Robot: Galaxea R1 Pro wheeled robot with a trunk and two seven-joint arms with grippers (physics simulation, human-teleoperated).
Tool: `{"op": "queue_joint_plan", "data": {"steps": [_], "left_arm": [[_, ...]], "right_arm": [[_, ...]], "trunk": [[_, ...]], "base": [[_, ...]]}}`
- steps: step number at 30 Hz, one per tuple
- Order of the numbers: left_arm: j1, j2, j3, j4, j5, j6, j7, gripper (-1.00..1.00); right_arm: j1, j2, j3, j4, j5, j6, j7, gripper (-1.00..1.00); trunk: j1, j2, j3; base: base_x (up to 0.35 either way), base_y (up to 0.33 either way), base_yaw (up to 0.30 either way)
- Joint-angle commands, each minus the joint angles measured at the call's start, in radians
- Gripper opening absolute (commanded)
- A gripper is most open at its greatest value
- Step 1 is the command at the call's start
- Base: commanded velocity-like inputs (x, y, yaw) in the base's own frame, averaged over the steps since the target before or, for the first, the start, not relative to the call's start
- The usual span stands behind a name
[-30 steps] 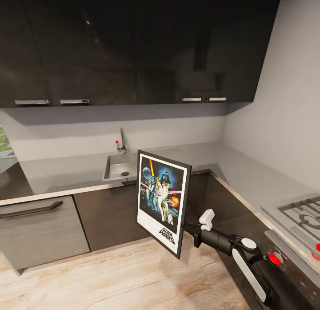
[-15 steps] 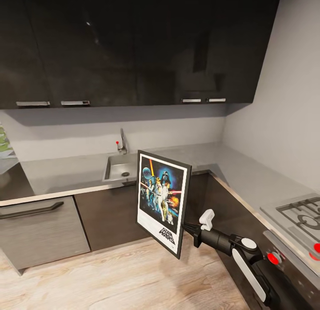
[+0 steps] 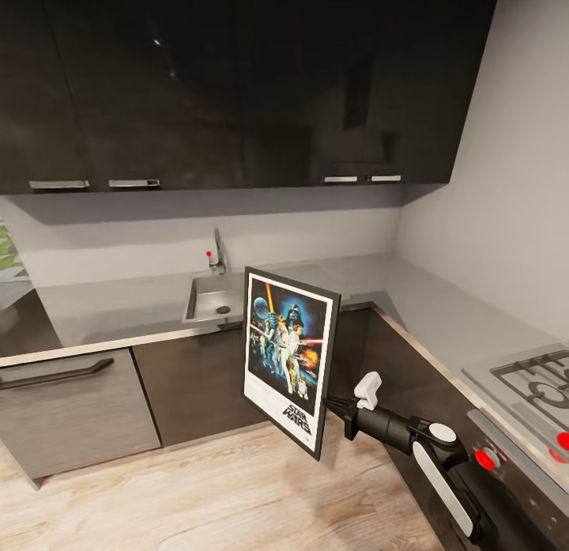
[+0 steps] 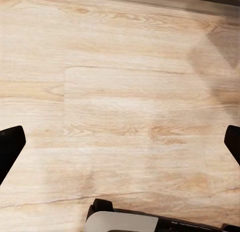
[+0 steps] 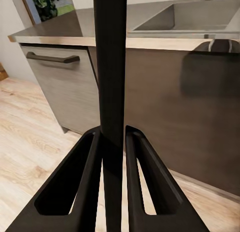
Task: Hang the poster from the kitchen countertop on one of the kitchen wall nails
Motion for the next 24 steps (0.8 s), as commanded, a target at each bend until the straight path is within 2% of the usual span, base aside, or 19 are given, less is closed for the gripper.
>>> {"op": "queue_joint_plan", "data": {"steps": [1, 16, 24], "left_arm": [[0.0, 0.0, 0.002, 0.0, 0.003, 0.0, -0.005, 1.0], [0.0, 0.001, 0.004, 0.0, 0.003, -0.005, -0.005, 1.0], [0.0, 0.001, 0.004, 0.0, 0.003, -0.005, -0.005, 1.0]], "right_arm": [[-0.001, -0.001, 0.001, 0.0, -0.014, 0.011, 0.003, -1.0], [-0.001, 0.0, 0.001, 0.0, -0.013, 0.01, 0.002, -1.0], [-0.001, 0.001, 0.003, 0.0, -0.011, 0.009, -0.001, -1.0]], "trunk": [[0.001, -0.002, -0.002], [0.001, -0.002, -0.002], [0.001, -0.002, -0.002]], "base": [[0.0, 0.0, 0.0], [0.0, 0.0, 0.005], [-0.006, 0.018, 0.23]]}}
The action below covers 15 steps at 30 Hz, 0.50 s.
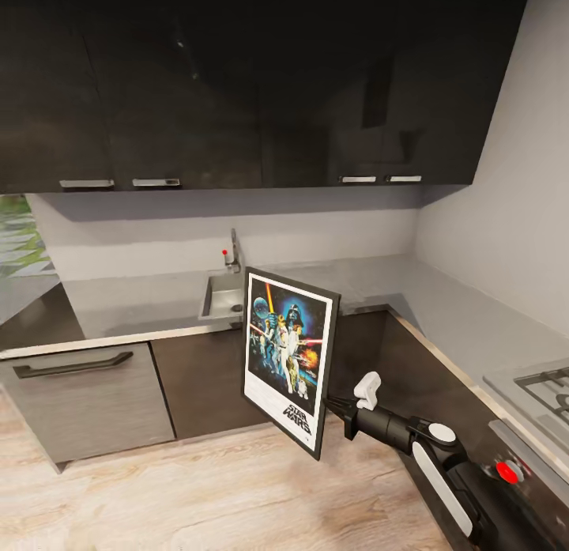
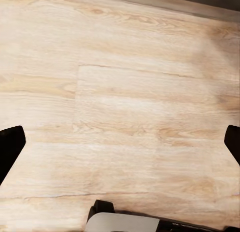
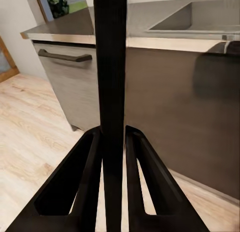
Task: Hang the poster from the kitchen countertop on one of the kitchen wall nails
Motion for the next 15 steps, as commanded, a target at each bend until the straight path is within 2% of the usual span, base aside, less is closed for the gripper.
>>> {"op": "queue_joint_plan", "data": {"steps": [1, 15], "left_arm": [[0.0, 0.0, 0.002, 0.0, 0.003, 0.0, -0.005, 1.0], [0.0, 0.0, 0.002, 0.0, 0.003, 0.001, -0.005, 1.0]], "right_arm": [[-0.001, -0.001, 0.001, 0.0, -0.013, 0.011, 0.003, -1.0], [-0.001, -0.001, 0.002, 0.0, -0.013, 0.011, 0.003, -1.0]], "trunk": [[0.001, -0.002, -0.002], [0.001, -0.002, -0.002]], "base": [[-0.067, 0.17, 0.284], [-0.109, 0.255, 0.29]]}}
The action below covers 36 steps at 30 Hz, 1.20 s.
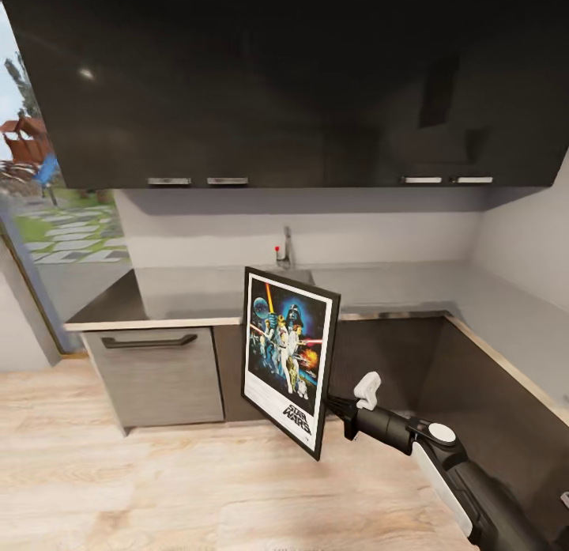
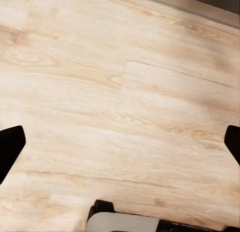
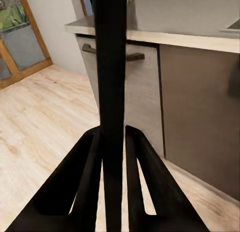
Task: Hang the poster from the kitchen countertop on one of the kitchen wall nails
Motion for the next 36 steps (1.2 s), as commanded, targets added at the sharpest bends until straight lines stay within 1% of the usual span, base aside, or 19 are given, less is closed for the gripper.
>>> {"op": "queue_joint_plan", "data": {"steps": [1, 13, 18, 30, 36], "left_arm": [[0.0, 0.0, 0.002, 0.0, 0.003, -0.001, -0.005, 1.0], [0.0, 0.001, 0.002, 0.0, 0.004, 0.0, -0.005, 1.0], [0.0, 0.001, 0.002, 0.0, 0.004, 0.001, -0.005, 1.0], [0.0, 0.001, 0.003, 0.0, 0.004, 0.001, -0.006, 1.0], [0.0, 0.001, 0.003, 0.0, 0.004, 0.001, -0.006, 1.0]], "right_arm": [[-0.001, -0.001, 0.001, 0.0, -0.013, 0.011, 0.003, -1.0], [-0.001, -0.001, 0.002, 0.0, -0.013, 0.011, 0.003, -1.0], [-0.001, -0.001, 0.003, 0.0, -0.013, 0.009, 0.003, -1.0], [-0.001, 0.001, 0.003, 0.001, -0.012, 0.008, 0.003, -1.0], [-0.001, 0.001, 0.003, 0.001, -0.012, 0.008, 0.002, -1.0]], "trunk": [[0.0, -0.002, -0.002], [0.0, -0.002, -0.002], [0.0, -0.002, -0.002], [0.0, -0.002, -0.002], [0.0, -0.002, -0.002]], "base": [[-0.118, 0.272, 0.291], [-0.118, 0.273, 0.269], [-0.118, 0.274, 0.072], [-0.112, 0.28, 0.01], [-0.064, 0.287, 0.178]]}}
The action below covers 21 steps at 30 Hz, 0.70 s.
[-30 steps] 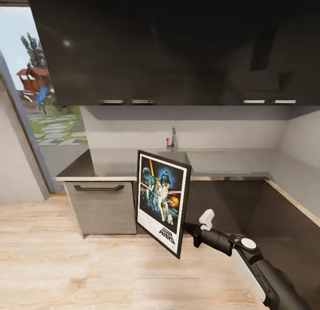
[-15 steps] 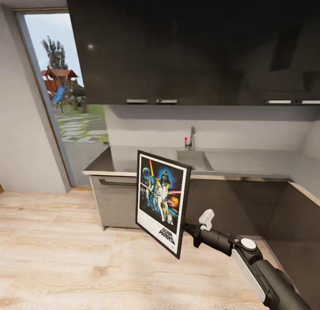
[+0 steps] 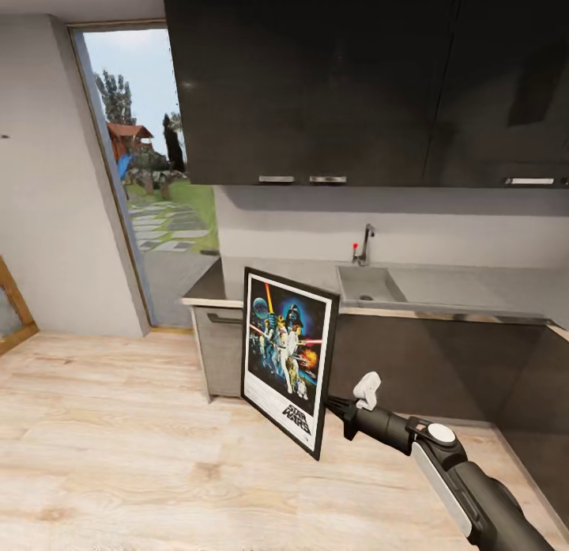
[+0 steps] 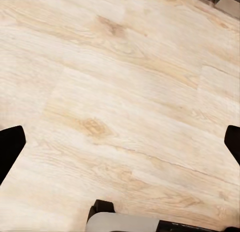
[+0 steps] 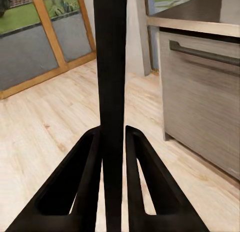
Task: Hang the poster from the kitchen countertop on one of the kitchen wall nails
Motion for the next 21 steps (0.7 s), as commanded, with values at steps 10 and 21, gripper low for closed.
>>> {"op": "queue_joint_plan", "data": {"steps": [10, 21], "left_arm": [[0.0, 0.0, 0.002, 0.0, 0.003, -0.001, -0.004, 1.0], [0.0, 0.0, 0.002, 0.0, 0.003, -0.001, -0.004, 1.0]], "right_arm": [[-0.001, 0.001, 0.001, 0.0, -0.013, 0.011, 0.003, -1.0], [-0.001, 0.002, 0.001, 0.0, -0.013, 0.011, 0.001, -1.0]], "trunk": [[0.001, -0.002, -0.002], [0.001, -0.002, -0.002]], "base": [[-0.008, 0.292, 0.272], [0.0, 0.294, 0.283]]}}
